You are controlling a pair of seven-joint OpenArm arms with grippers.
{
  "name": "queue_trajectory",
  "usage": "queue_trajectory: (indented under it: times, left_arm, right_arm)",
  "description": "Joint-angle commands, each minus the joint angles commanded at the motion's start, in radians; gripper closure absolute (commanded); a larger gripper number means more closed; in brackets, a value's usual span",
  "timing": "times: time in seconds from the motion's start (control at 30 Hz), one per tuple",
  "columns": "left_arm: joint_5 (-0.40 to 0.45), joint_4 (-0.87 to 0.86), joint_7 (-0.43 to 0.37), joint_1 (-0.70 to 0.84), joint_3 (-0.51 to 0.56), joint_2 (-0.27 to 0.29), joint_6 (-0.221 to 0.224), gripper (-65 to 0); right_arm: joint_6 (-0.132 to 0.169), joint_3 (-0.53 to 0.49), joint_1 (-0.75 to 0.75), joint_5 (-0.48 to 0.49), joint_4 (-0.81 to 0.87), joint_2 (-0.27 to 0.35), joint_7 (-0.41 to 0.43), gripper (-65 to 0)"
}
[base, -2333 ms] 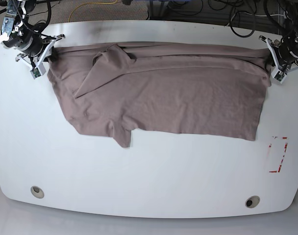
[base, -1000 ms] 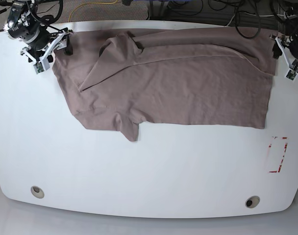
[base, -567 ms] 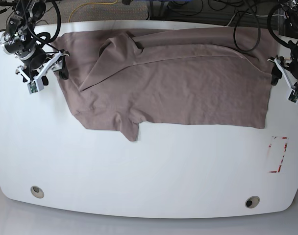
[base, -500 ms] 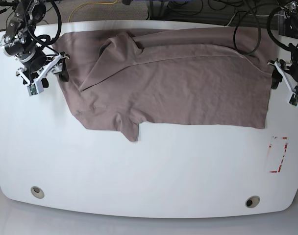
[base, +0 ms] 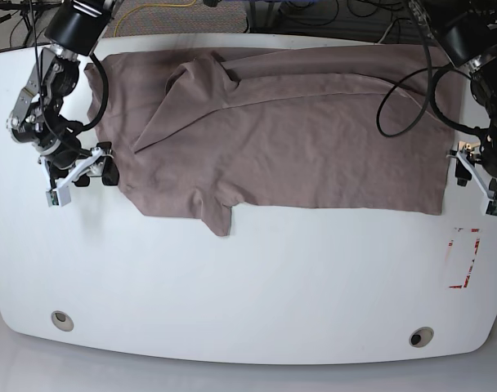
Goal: Fold the T-shirt properly
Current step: 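Lower both grippers and grasp the shirt hem edge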
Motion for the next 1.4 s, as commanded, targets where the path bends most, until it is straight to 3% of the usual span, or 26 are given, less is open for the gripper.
queue_trajectory:
  times: [0.43,0.57,0.73,0.97,1.07,1.3,1.4]
  left_arm:
    - [-0.002,-0.075,-0.003,-0.054,0.000,-0.002,0.000,-39.0]
    - [-0.002,-0.075,-0.014,-0.054,-0.002,-0.003,0.000,-39.0]
    - [0.000,-0.094,-0.084,-0.048,0.000,-0.003,0.000,-39.0]
    - [-0.002,-0.221,-0.089,-0.074,0.002,-0.009,0.000,-39.2]
    - [-0.002,-0.285,-0.089,-0.104,0.002,-0.020,0.000,-39.2]
    - [-0.002,-0.423,-0.155,-0.163,0.002,-0.037,0.000,-39.3]
    - [-0.002,-0.476,-0.213,-0.178,0.003,-0.038,0.000,-39.6]
  right_arm:
    - [0.002,-0.117,0.034,0.000,-0.219,0.029,0.152,-42.3]
    - [0.003,-0.141,0.029,0.000,-0.230,0.025,0.164,-42.3]
    - [0.003,-0.192,0.028,0.002,-0.230,0.006,0.164,-42.3]
    - [-0.002,-0.204,0.029,0.002,-0.230,-0.012,0.164,-41.9]
    - [-0.002,-0.204,0.032,0.002,-0.230,-0.012,0.167,-34.6]
    - [-0.002,-0.207,0.035,0.000,-0.232,-0.012,0.190,-6.8]
    - [0.000,-0.209,0.035,0.000,-0.232,-0.012,0.190,-3.3]
